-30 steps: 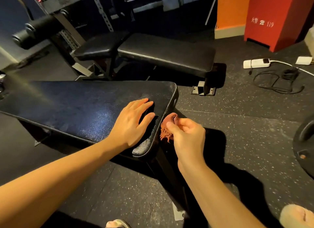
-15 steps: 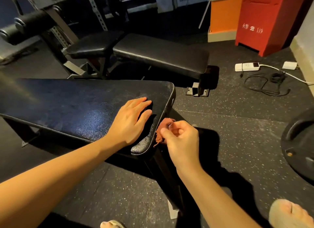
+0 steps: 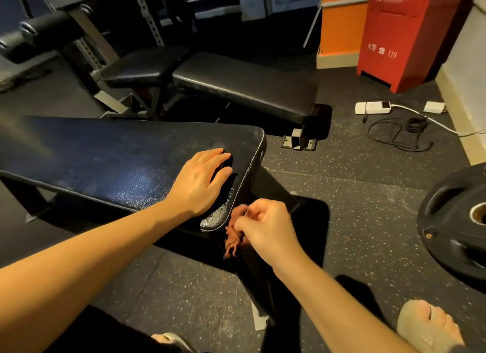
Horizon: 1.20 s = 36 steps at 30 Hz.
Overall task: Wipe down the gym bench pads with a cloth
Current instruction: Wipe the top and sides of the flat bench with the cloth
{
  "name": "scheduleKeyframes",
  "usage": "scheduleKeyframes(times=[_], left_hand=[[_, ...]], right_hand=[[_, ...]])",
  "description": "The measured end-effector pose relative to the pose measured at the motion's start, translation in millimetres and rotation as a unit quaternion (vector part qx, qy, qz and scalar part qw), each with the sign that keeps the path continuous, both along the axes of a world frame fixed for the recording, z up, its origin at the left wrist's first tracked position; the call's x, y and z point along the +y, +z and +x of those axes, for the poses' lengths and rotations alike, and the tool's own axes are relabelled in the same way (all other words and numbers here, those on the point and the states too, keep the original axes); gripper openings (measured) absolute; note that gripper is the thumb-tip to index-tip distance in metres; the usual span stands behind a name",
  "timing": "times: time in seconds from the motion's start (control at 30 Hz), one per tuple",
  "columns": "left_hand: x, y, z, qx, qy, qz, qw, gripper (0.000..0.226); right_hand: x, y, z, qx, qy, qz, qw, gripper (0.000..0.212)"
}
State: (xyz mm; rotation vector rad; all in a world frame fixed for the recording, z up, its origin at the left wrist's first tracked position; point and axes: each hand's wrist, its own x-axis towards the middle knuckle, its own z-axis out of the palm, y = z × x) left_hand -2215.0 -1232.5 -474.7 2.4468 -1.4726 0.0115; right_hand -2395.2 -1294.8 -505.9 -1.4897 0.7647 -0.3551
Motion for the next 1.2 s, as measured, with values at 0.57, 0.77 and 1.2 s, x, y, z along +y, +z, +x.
scheduleKeyframes(times=[0.57, 0.77, 1.2], left_hand=[[-61, -8, 8, -0.015, -0.047, -0.015, 0.999, 0.079], [-65, -6, 8, -0.017, -0.041, -0.017, 0.999, 0.072], [-66, -5, 4, -0.014, -0.031, -0.004, 0.999, 0.071]], right_hand=[[-75, -30, 66, -0.039, -0.209, -0.236, 0.948, 0.015], [-143, -26, 102, -0.018, -0.189, -0.251, 0.949, 0.016], [-145, -25, 91, -0.012, -0.156, -0.296, 0.942, 0.037]])
